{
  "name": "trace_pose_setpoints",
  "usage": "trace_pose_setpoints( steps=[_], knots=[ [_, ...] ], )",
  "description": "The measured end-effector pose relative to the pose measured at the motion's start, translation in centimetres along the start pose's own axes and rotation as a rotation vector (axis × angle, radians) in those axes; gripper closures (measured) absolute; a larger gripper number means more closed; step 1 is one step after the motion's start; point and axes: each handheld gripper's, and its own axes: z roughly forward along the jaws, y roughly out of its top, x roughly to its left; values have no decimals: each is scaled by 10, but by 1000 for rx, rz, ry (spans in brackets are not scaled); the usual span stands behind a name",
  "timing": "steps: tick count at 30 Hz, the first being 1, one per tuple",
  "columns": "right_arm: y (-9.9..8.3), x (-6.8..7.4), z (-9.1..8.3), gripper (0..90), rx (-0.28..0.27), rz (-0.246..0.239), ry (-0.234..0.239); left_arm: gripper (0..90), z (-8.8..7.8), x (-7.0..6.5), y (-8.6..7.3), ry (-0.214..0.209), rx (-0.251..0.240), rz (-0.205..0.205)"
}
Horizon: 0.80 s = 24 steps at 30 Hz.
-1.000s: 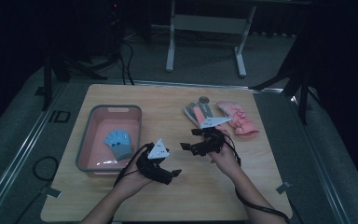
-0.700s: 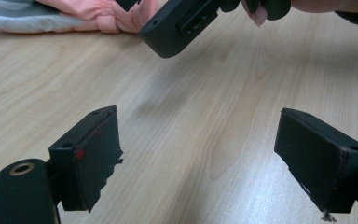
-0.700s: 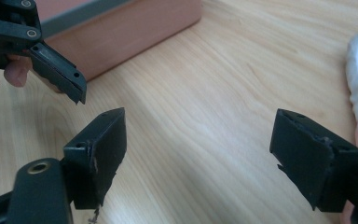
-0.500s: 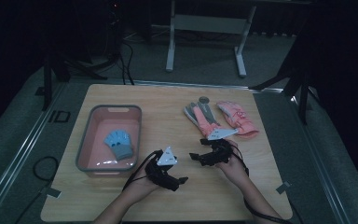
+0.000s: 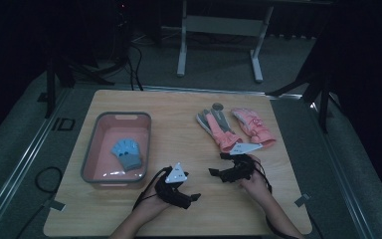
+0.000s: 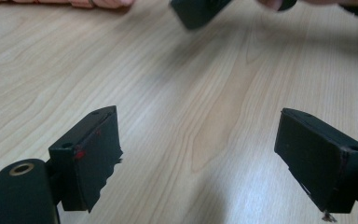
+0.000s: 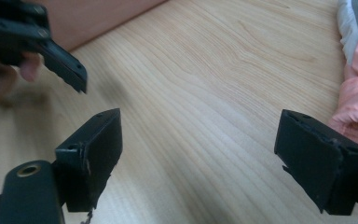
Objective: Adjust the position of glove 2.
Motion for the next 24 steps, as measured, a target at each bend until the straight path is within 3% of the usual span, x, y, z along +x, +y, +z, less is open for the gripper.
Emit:
trace_pose_setpoints(
  steps=[5, 9, 12, 13, 16, 18, 20, 24],
  knots=[
    [0, -8, -13, 138, -33, 41, 22, 62, 3, -5, -5, 7, -1, -10],
    [5, -12, -22, 130, -83, 63, -26, 25, 2, -6, -8, 26, -18, -14],
    [10, -19, -28, 120, -112, 78, -31, 25, 5, -4, -11, 34, -7, -43],
    [11, -20, -29, 170, -119, 69, -64, 25, 5, -5, -12, 37, -11, -44],
    [18, -29, -33, 495, -88, 24, -193, 24, 6, -6, -12, 40, -15, -30],
    [23, -40, -34, 637, -81, 41, -201, 24, 6, -9, -13, 44, -18, -11],
    [28, -49, -32, 712, -70, 49, -237, 25, 6, -10, -13, 40, -23, -2],
    [36, -63, -26, 673, -58, 47, -273, 25, 6, -11, -13, 35, -31, 2]
  ],
)
